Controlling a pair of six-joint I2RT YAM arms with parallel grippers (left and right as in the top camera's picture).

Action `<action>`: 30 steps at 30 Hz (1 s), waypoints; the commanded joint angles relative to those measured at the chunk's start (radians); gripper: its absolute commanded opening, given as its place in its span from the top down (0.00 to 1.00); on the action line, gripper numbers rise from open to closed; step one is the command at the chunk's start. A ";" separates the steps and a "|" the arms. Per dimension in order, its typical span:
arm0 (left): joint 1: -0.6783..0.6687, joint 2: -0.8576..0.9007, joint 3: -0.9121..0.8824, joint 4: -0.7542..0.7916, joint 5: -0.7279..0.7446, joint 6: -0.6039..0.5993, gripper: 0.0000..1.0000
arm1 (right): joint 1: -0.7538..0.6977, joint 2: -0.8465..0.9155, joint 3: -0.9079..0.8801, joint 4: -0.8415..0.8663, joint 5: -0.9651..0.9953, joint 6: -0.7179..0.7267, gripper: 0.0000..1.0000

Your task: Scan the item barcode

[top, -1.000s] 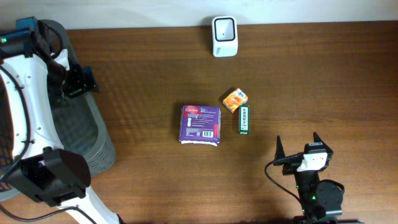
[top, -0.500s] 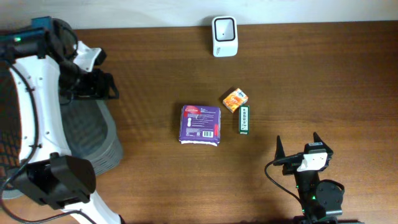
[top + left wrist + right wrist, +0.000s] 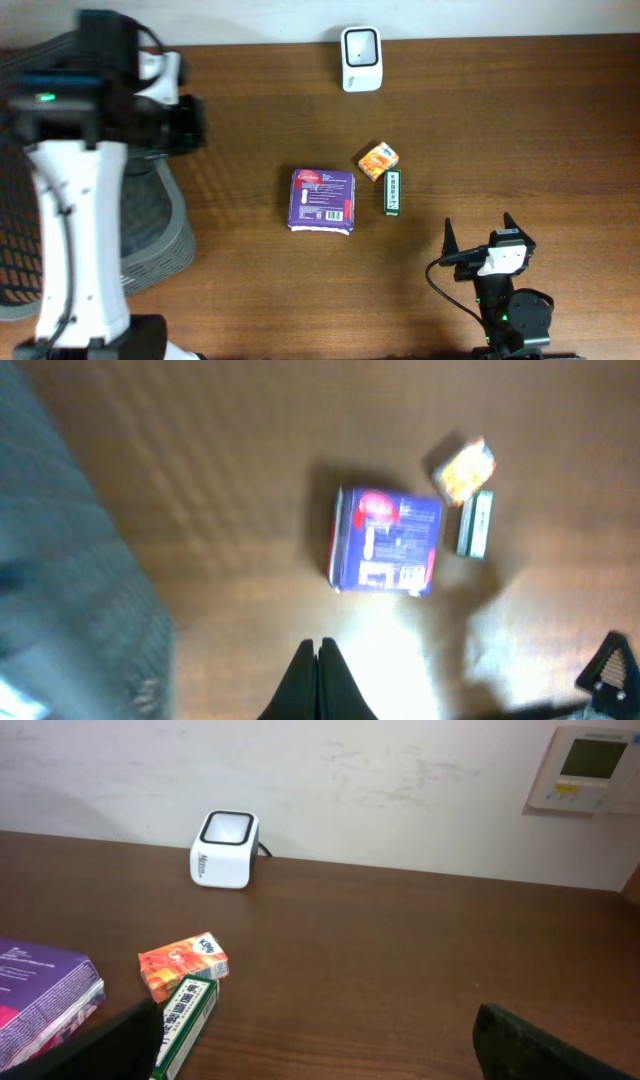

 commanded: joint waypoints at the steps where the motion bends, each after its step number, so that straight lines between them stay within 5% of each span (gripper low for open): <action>1: -0.074 0.006 -0.272 0.115 -0.061 -0.099 1.00 | 0.006 -0.008 -0.008 -0.003 0.009 0.010 0.02; 5: -0.047 -0.013 -0.283 0.013 -0.363 -0.187 1.00 | 0.006 -0.008 -0.008 -0.003 0.009 0.010 0.01; 14: -0.044 -0.095 -0.212 -0.079 -0.692 -0.316 1.00 | 0.006 -0.008 -0.008 -0.003 0.009 0.010 0.02; 25: 0.251 -0.114 -0.164 -0.061 -0.648 -0.315 1.00 | 0.006 -0.008 -0.008 -0.003 0.009 0.010 0.02; 30: 0.274 -0.092 -0.011 0.230 -0.625 -0.315 1.00 | 0.006 -0.008 -0.008 -0.003 0.009 0.010 0.02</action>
